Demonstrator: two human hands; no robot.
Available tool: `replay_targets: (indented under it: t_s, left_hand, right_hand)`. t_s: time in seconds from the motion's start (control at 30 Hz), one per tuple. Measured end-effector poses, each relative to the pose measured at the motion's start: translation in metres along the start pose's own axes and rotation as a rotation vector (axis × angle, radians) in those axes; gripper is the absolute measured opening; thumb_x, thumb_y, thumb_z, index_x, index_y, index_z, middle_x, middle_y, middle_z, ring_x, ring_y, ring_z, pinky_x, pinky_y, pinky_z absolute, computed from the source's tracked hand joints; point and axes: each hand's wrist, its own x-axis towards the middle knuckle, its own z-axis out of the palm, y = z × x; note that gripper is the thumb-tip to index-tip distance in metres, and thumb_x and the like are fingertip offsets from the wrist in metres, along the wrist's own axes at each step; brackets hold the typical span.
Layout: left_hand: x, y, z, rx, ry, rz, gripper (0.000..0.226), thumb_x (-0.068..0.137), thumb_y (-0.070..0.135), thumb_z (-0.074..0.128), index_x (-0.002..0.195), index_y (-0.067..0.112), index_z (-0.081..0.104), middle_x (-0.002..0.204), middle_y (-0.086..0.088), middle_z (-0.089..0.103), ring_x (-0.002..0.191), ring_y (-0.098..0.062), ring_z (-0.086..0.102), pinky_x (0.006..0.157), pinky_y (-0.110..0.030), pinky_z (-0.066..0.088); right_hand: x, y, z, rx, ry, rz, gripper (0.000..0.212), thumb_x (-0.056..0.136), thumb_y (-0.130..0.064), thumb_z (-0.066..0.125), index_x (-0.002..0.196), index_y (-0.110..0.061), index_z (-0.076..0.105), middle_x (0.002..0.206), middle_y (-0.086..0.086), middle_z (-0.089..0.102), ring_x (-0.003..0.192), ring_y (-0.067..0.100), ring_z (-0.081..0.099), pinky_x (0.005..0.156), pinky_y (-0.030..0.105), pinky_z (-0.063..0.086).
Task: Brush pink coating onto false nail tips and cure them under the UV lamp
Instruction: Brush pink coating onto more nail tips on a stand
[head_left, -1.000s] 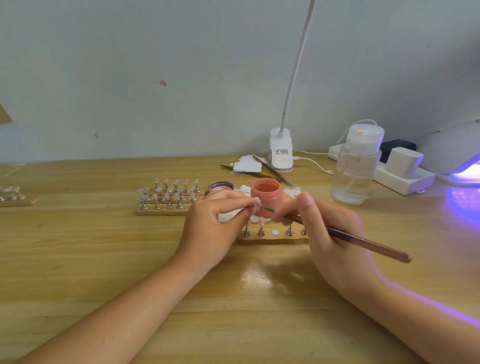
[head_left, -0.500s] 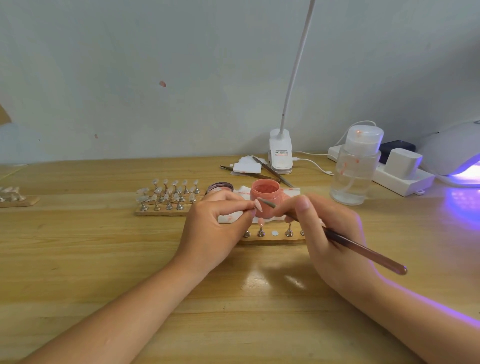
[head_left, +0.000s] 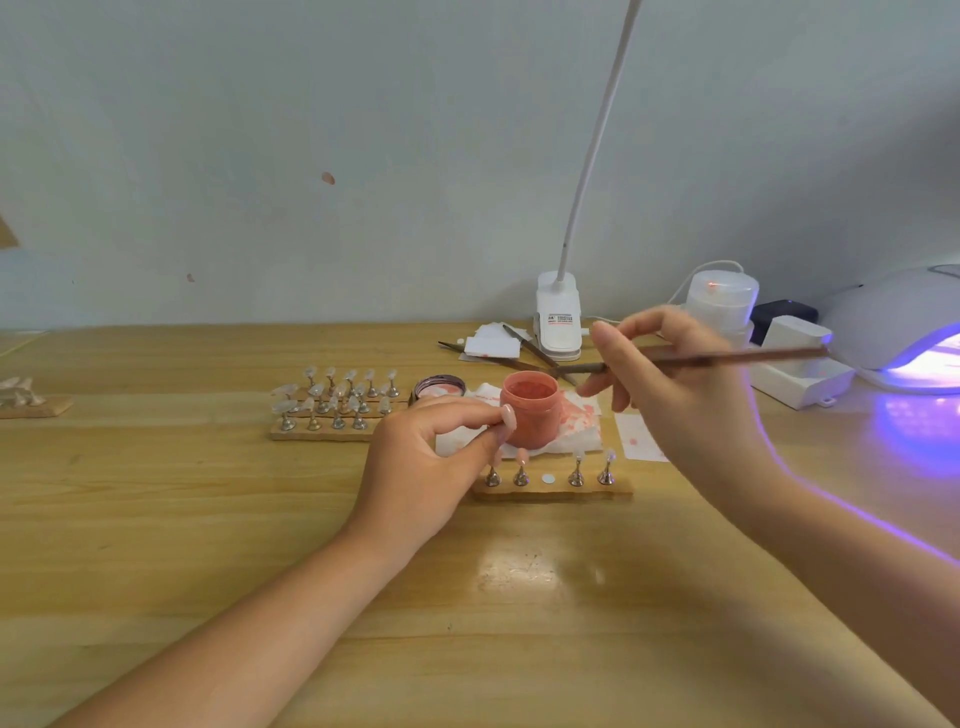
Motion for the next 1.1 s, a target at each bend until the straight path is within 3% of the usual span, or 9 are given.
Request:
replay_targets:
  t_s: [0.1,0.27,0.4,0.57,0.93,1.1]
  left_hand:
    - [0.000,-0.001,0.000,-0.022,0.009,-0.021,0.026,0.075,0.004,0.071,0.068,0.028,0.069,0.058,0.020,0.065,0.080,0.010,0.061,0.075,0.000,0.037]
    - [0.000,-0.002,0.000,-0.013,0.002,-0.027,0.023,0.076,0.002,0.070,0.071,0.025,0.070,0.061,0.022,0.065,0.082,0.008,0.062,0.075,0.000,0.037]
    - [0.001,-0.002,-0.001,-0.001,-0.007,-0.016,0.024,0.076,0.002,0.070,0.070,0.025,0.069,0.062,0.021,0.066,0.082,0.007,0.062,0.076,0.000,0.037]
    - [0.000,-0.001,-0.001,0.014,-0.005,-0.008,0.026,0.076,0.004,0.070,0.070,0.029,0.068,0.062,0.023,0.065,0.083,0.008,0.061,0.076,0.000,0.037]
    - [0.001,-0.003,-0.001,0.009,-0.009,-0.017,0.025,0.076,0.002,0.070,0.067,0.025,0.069,0.062,0.020,0.066,0.082,0.006,0.062,0.077,-0.001,0.037]
    - [0.001,-0.002,-0.001,0.009,-0.015,-0.021,0.025,0.077,0.003,0.069,0.067,0.027,0.069,0.064,0.020,0.066,0.083,0.006,0.062,0.077,0.000,0.037]
  right_hand:
    - [0.026,0.006,0.001,-0.091,-0.055,0.064,0.031,0.083,-0.033,0.065,0.067,-0.015,0.046,0.048,-0.004,0.064,0.048,0.013,0.059,0.046,0.013,0.038]
    - [0.045,0.013,0.011,-0.375,-0.105,0.032,0.041,0.078,-0.042,0.069,0.053,-0.018,0.048,0.040,-0.004,0.058,0.039,-0.001,0.050,0.048,0.014,0.037]
    - [0.049,0.017,0.022,-0.580,-0.163,0.046,0.044,0.076,-0.047,0.069,0.057,-0.011,0.052,0.050,-0.002,0.055,0.055,0.012,0.054,0.058,0.032,0.045]
    - [0.048,0.021,0.029,-0.690,-0.244,0.074,0.044,0.077,-0.050,0.067,0.055,-0.016,0.049,0.055,-0.004,0.053,0.059,0.014,0.053,0.053,0.029,0.038]
    - [0.059,0.020,0.009,-0.417,-0.064,0.198,0.044,0.076,-0.042,0.071,0.049,-0.018,0.046,0.031,-0.015,0.041,0.039,-0.002,0.043,0.049,0.024,0.029]
    - [0.056,0.027,-0.001,-0.298,-0.019,0.271,0.042,0.076,-0.039,0.072,0.052,-0.015,0.047,0.050,0.001,0.047,0.053,0.014,0.044,0.062,0.029,0.038]
